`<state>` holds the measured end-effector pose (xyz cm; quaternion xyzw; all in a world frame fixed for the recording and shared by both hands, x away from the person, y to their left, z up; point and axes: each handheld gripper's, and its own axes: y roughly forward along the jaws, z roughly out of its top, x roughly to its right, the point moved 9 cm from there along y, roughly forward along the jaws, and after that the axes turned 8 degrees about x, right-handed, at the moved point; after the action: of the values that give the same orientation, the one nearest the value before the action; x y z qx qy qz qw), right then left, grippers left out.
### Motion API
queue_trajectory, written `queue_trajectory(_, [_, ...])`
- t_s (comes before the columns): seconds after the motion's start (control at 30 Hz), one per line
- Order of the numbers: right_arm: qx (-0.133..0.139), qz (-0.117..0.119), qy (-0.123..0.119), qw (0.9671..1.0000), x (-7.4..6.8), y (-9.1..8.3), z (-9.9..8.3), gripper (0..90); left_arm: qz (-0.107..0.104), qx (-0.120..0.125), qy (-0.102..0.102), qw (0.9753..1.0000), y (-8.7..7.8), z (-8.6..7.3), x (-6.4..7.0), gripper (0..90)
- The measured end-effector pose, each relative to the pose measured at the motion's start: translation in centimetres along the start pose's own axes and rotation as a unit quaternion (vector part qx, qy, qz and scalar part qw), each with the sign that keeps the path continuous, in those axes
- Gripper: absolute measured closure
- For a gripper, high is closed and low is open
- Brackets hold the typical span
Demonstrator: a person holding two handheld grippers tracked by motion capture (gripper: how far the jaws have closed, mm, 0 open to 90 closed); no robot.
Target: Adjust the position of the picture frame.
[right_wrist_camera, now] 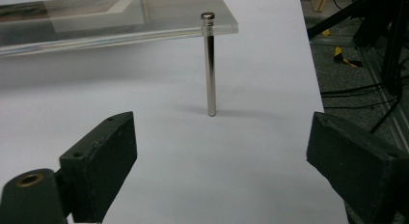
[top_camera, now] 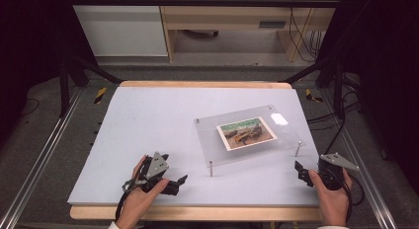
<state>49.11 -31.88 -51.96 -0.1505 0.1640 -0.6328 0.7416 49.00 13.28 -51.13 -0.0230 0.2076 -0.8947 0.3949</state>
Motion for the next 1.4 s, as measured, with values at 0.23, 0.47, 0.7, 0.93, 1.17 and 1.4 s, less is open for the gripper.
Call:
queue_trajectory(0.23, [0.008, -0.005, -0.041, 0.9991, -1.0, -0.7, -0.3, 20.7, 0.016, -0.006, 0.013, 0.9998, 0.2, -0.6, -0.2, 4.4])
queue_trajectory(0.47, [0.026, -0.01, -0.071, 0.9971, -1.7, -1.4, -0.2, 22.5, -0.009, 0.003, -0.005, 0.9999, 0.6, -0.3, 1.9, 4.1])
queue_trajectory(0.7, [0.017, 0.017, -0.065, 0.9976, -1.7, -1.0, -0.7, 22.5, -0.024, 0.022, -0.023, 0.9992, 0.9, 0.4, 3.6, 5.4])
queue_trajectory(0.93, [0.023, 0.011, -0.075, 0.9968, -1.8, -0.2, -0.3, 21.7, -0.042, 0.022, -0.001, 0.9989, 1.5, 0.7, 5.6, 5.6])
queue_trajectory(1.17, [0.015, -0.006, -0.064, 0.9978, -0.5, 1.9, 0.6, 32.7, -0.056, 0.014, -0.004, 0.9983, 2.5, 0.7, 7.5, 6.8])
queue_trajectory(1.4, [0.018, 0.01, -0.069, 0.9974, 0.0, 4.1, 1.6, 48.8, -0.063, 0.013, -0.016, 0.9978, 3.3, 1.1, 8.9, 17.8])
